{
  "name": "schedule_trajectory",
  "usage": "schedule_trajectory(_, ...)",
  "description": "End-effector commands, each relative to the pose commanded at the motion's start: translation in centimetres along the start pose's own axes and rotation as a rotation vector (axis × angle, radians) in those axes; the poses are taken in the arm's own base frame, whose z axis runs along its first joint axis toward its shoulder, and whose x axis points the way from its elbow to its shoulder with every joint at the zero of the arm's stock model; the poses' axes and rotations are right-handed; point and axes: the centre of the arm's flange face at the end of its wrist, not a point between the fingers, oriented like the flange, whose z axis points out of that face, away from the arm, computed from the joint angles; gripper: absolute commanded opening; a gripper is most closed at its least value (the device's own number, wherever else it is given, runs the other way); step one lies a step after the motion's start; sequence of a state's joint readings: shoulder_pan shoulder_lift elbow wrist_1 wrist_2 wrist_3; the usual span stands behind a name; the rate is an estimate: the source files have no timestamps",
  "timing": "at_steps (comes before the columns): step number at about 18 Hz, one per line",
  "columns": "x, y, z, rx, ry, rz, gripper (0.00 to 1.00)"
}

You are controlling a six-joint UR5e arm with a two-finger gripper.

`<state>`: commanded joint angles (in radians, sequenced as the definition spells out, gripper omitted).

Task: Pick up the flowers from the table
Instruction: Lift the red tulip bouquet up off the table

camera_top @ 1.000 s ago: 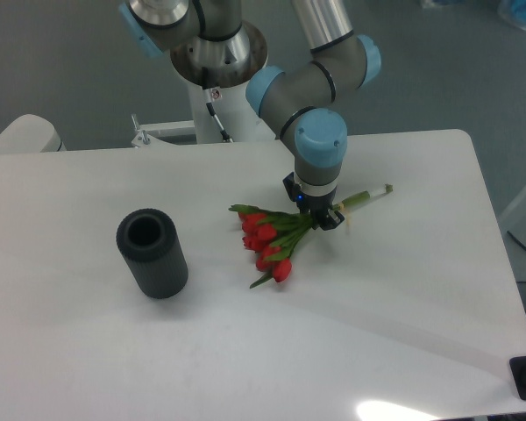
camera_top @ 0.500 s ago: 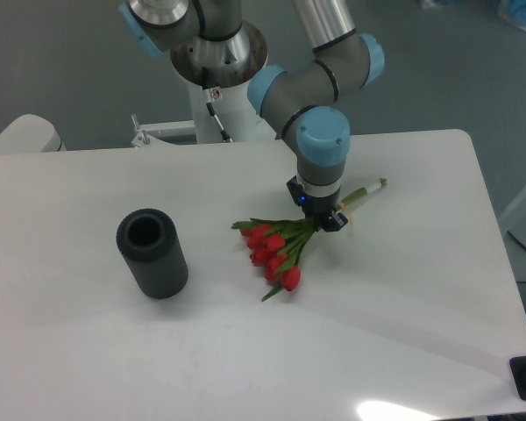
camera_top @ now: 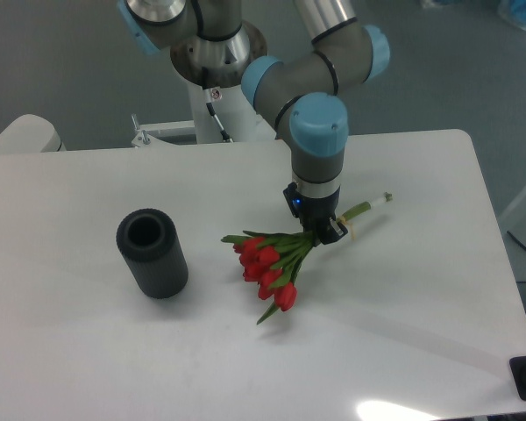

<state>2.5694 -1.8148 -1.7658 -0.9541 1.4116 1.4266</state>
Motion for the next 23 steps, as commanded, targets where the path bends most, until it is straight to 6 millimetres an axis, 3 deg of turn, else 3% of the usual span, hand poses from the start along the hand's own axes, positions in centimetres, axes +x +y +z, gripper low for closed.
schedule_trajectory(7, -3.2, -3.9, -7.1, 0.32, -0.046, -0.195, 0.3)
schedule_trajectory(11, -4.4, -3.9, -9.4, 0.488, -0.027, -0.275, 0.29)
schedule_trajectory(15, -4.1, -4.0, -9.1, 0.524, 0.01, -0.329, 0.28)
schedule_trajectory(23, -3.5, -5.4, -10.8, 0.585, 0.028, -0.38, 0.28)
